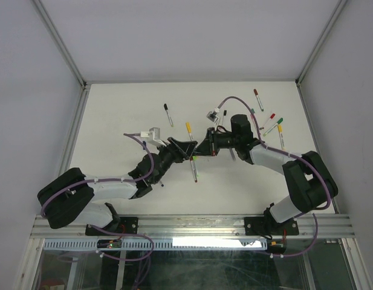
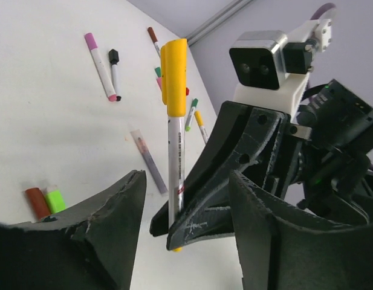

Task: Open the pen caps
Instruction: Pick up the pen from the center of the board.

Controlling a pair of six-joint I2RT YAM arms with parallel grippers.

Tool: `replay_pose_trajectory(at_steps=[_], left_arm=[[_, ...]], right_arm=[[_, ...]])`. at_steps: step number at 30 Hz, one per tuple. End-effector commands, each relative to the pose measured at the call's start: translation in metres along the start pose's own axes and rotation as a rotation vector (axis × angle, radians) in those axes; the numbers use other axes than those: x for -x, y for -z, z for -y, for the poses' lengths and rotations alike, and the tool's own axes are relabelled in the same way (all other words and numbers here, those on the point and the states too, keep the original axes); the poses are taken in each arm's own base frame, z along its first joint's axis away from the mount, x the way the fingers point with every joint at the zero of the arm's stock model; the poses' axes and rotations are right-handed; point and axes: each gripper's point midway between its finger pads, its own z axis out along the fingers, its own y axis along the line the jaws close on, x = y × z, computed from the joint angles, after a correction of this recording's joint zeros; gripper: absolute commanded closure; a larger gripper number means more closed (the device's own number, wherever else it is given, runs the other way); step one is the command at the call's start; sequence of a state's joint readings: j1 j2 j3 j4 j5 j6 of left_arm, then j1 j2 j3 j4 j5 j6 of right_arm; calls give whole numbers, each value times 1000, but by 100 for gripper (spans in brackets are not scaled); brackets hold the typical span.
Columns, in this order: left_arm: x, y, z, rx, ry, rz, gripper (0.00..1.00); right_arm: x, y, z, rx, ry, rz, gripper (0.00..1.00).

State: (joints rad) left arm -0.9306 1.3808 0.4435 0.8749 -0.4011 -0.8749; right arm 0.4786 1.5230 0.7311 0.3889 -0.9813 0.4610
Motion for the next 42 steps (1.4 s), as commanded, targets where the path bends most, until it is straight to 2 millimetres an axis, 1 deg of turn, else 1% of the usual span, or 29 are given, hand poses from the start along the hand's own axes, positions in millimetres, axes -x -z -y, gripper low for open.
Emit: replay_pose_trajectory(at_steps=[1, 4, 6, 7, 8, 10, 12, 14, 18, 22, 24, 26, 29, 34, 38, 41, 42], left_arm=[[27, 22, 41, -199, -9, 77, 34], [35, 35, 44, -244, -20, 102, 17], [42, 42, 46, -259, -17, 119, 9], [44, 44, 45, -262, -19, 122, 3], [48, 46, 47, -268, -21, 123, 1], [53, 44, 46, -249, -20, 106, 1], [51, 37, 36, -175, -38, 57, 1], [56, 33, 34, -131, -50, 40, 1], [67, 24, 37, -96, -63, 23, 1], [74, 10, 33, 16, -75, 10, 1], [75, 1, 26, 99, -66, 1, 2], [76, -5, 22, 155, -53, 0, 7], [76, -12, 21, 179, -39, 0, 15], [77, -19, 26, 178, -26, 2, 28], [69, -24, 27, 172, -22, -30, 41], [60, -27, 25, 171, -25, -56, 43], [57, -27, 24, 172, -26, -64, 46]], right_arm=[[15, 0, -17, 59, 112, -6, 100], [16, 1, -20, 56, 93, -21, 100], [16, 2, -21, 41, 43, -48, 100], [11, 4, -25, 99, 158, -89, 100], [10, 5, -26, 114, 193, -106, 100], [9, 6, -26, 113, 214, -122, 100], [9, 7, -27, 113, 229, -121, 100], [9, 8, -28, 111, 242, -122, 100], [10, 9, -28, 103, 258, -123, 100], [10, 9, -27, 102, 267, -125, 100], [10, 9, -27, 100, 269, -125, 100], [10, 9, -26, 99, 268, -126, 100], [8, 8, -25, 99, 265, -129, 100], [8, 8, -24, 94, 265, -129, 100], [8, 8, -22, 85, 262, -129, 100], [8, 7, -21, 82, 263, -129, 100], [8, 7, -21, 81, 263, -129, 100]])
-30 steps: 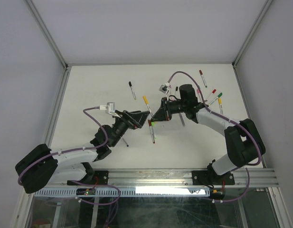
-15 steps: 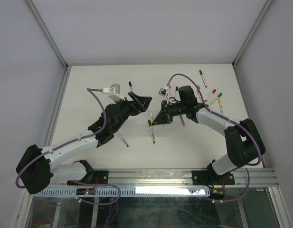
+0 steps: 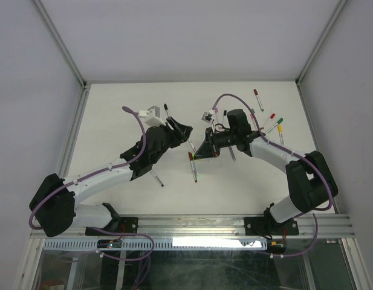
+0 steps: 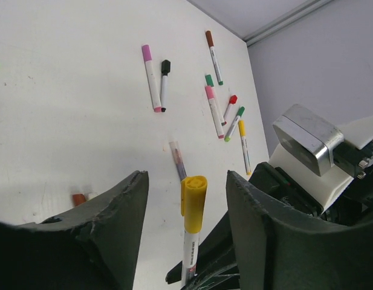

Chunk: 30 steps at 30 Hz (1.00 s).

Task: Open the pen caps
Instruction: Pick up the pen from the center of the board, then open the pen cap from the pen.

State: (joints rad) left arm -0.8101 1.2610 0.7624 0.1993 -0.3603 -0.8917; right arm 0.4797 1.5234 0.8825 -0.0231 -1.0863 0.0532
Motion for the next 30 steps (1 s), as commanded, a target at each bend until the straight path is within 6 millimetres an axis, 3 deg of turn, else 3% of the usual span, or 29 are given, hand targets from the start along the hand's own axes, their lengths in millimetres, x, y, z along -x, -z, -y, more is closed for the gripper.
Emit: replay_pose_trajectory(at_steps=[1, 16, 19, 26, 30], left_arm=[[6, -3, 23, -57, 47, 0, 49], [-5, -8, 18, -61, 10, -30, 92], [-7, -6, 21, -91, -10, -38, 100], [-18, 2, 34, -206, -22, -62, 100], [-21, 10, 39, -262, -21, -53, 100]], right_arm=[[20, 2, -8, 11, 79, 29, 100], [20, 1, -10, 26, 77, 26, 100], [20, 1, -12, 36, 72, 25, 90], [27, 3, -18, 80, -20, 65, 63], [30, 5, -21, 94, -44, 85, 57]])
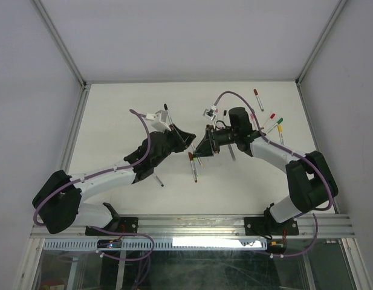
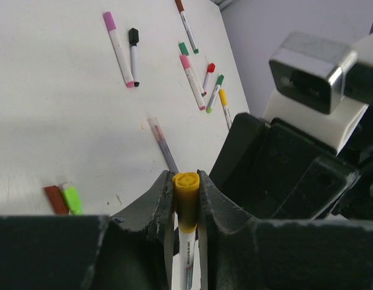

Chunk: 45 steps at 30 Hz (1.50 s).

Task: Open the pen caps
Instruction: Open the pen cap from the pen.

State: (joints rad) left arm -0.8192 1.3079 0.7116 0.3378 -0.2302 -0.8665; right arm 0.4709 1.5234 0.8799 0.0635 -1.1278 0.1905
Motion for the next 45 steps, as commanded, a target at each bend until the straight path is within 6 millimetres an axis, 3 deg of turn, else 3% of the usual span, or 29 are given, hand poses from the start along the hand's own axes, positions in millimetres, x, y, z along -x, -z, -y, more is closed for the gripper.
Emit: replay_pose_trajectory(at_steps=[1, 13, 16, 20, 22, 28, 32, 45], left_arm=[[6, 10, 31, -156, -11, 36, 100], [14, 20, 42, -238, -8, 88, 100], [17, 20, 42, -237, -15, 99, 100], [18, 18, 43, -235, -16, 103, 100], [17, 18, 41, -228, -13, 105, 100], [21, 24, 35, -200, 25, 117, 67], [19, 23, 31, -169, 44, 105, 51], [8, 11, 24, -108, 35, 56, 53]], right_arm=[[18, 3, -14, 58, 20, 50, 57], [12, -3, -13, 64, -5, 41, 65], [13, -4, -14, 68, -2, 38, 75], [13, -4, -15, 69, -4, 34, 100], [15, -4, -15, 66, -3, 35, 100], [18, -4, -7, 3, 2, 42, 100], [19, -3, 1, -56, 23, 46, 100], [17, -6, 8, -115, 68, 29, 100]])
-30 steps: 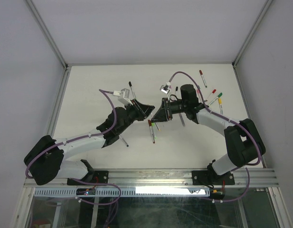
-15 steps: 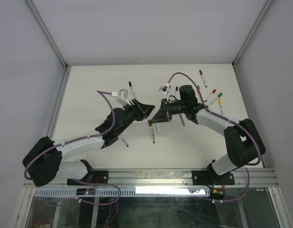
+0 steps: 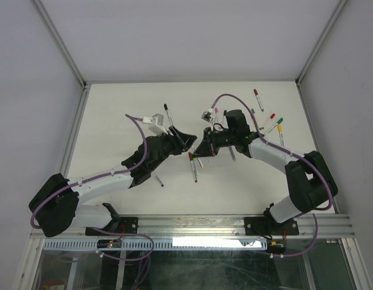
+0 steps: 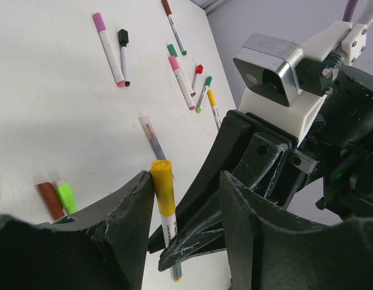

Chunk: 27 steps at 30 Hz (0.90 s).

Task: Open the pen caps
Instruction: Open the pen cap from the pen.

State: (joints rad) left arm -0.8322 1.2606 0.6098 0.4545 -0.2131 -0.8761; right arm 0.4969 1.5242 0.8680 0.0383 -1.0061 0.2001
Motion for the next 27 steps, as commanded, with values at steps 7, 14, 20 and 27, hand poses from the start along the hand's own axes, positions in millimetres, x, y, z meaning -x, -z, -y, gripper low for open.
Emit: replay_pose_trajectory(at_steps=[7, 14, 20, 27], left_arm=[[12, -13, 15, 6, 0, 37, 57], [13, -16, 16, 16, 1, 35, 72], [15, -16, 16, 21, -6, 44, 98], [101, -23, 7, 73, -49, 205, 100]], right_arm=[[23, 0, -13, 4, 120, 34, 100], [22, -1, -13, 4, 120, 32, 100], [21, -1, -13, 5, 119, 30, 100], [18, -4, -14, 11, 119, 22, 100]])
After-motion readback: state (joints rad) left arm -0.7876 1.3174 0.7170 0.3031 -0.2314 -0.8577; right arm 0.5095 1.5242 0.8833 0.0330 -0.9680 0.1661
